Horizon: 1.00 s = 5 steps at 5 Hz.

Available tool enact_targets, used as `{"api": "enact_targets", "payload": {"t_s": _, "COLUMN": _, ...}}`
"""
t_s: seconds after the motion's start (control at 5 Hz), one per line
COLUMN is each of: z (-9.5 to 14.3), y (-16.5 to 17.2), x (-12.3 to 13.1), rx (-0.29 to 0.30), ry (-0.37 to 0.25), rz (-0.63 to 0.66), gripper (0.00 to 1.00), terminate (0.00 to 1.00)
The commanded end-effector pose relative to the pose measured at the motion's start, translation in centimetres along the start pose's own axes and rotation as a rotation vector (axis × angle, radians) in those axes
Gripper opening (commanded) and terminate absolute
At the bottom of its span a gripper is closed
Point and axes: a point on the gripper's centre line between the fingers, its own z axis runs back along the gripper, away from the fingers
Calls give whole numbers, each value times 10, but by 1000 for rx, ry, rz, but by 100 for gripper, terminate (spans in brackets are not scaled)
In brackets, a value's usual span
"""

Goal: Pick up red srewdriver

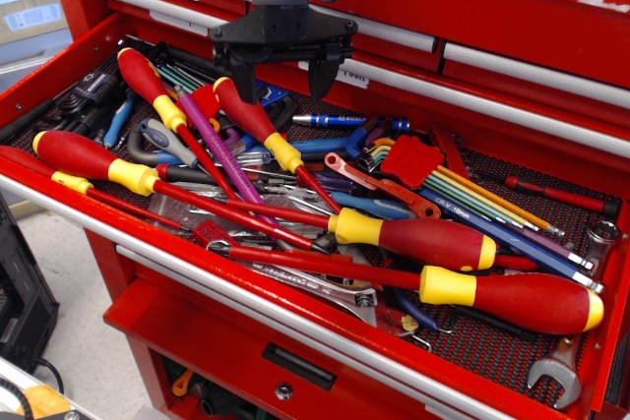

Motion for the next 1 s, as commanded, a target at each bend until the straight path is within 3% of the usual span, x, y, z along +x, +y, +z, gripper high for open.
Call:
{"api": "enact_targets", "payload": {"t_s": 0.0, "z": -12, "y": -5, "x": 7, "rx": -59, "ry": -46, "rz": 43, "gripper": 100, "terminate": 0}}
{"api": "enact_targets", "payload": {"t_s": 0.6, "z": -49, "y": 20, "x": 4, "rx": -115, "ry": -72, "rz": 21, "gripper": 100, "terminate": 0}}
{"api": "enact_targets", "payload": {"t_s": 0.8, "z": -69, "y": 21, "x": 4, "rx": -170, "ry": -92, "rz": 22, "gripper": 100, "terminate": 0}}
